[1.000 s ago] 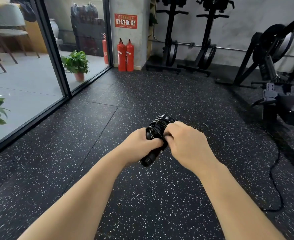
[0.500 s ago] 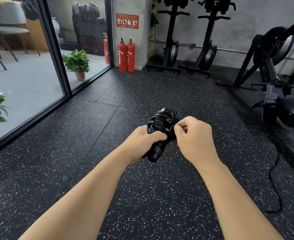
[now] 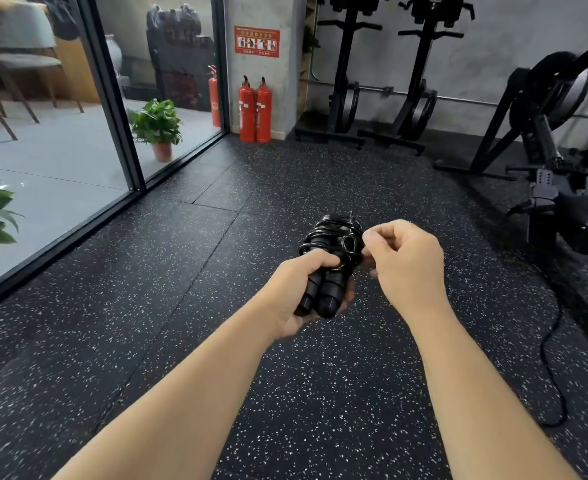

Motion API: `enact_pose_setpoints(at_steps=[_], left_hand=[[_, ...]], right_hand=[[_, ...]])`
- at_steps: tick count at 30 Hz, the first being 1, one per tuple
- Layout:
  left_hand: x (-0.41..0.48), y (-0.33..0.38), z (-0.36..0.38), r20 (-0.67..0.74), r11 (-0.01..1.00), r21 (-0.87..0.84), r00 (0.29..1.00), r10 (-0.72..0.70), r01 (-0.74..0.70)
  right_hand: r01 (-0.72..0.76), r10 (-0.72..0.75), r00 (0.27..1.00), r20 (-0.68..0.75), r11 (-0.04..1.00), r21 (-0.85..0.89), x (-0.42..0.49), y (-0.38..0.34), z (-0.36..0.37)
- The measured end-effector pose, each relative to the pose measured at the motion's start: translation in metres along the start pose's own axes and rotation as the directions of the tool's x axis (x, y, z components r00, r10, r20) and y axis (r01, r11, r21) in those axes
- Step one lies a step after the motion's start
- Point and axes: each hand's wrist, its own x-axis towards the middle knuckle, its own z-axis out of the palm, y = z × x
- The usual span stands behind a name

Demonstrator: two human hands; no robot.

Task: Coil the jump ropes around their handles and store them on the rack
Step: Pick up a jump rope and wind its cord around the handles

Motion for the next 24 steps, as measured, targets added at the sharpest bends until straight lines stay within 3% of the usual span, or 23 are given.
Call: enact_pose_setpoints(at_steps=[6, 9, 14, 19, 24], left_hand=[[0.001, -0.001, 0.006, 0.030, 0.995, -0.093, 0.999, -0.021, 0.024], [0.004, -0.003, 0.010, 0.026, 0.988, -0.156, 1.000, -0.008, 0.012], [0.011, -0.009, 0.014, -0.011, 0.992, -0.122, 0.999, -0.042, 0.041], [0.019, -0.019, 0.022, -0.072, 0.996, -0.058, 0.995, -0.070, 0.066], [0.024, -0.024, 0.030, -0.110, 0.970, 0.211, 0.989, -0.096, 0.118]], right_hand=[[-0.273, 0.272, 0.962, 0.036, 0.937, 0.219, 0.002, 0.008, 0.002], [-0.449, 0.409, 0.892, 0.193, 0.852, 0.271, 0.003, 0.010, 0.002], [-0.660, 0.505, 0.742, 0.440, 0.665, 0.350, -0.001, 0.014, 0.008], [-0.667, 0.556, 0.745, 0.368, 0.623, 0.409, -0.001, 0.026, 0.006], [-0.652, 0.622, 0.748, 0.232, 0.624, 0.430, -0.009, 0.034, -0.009]])
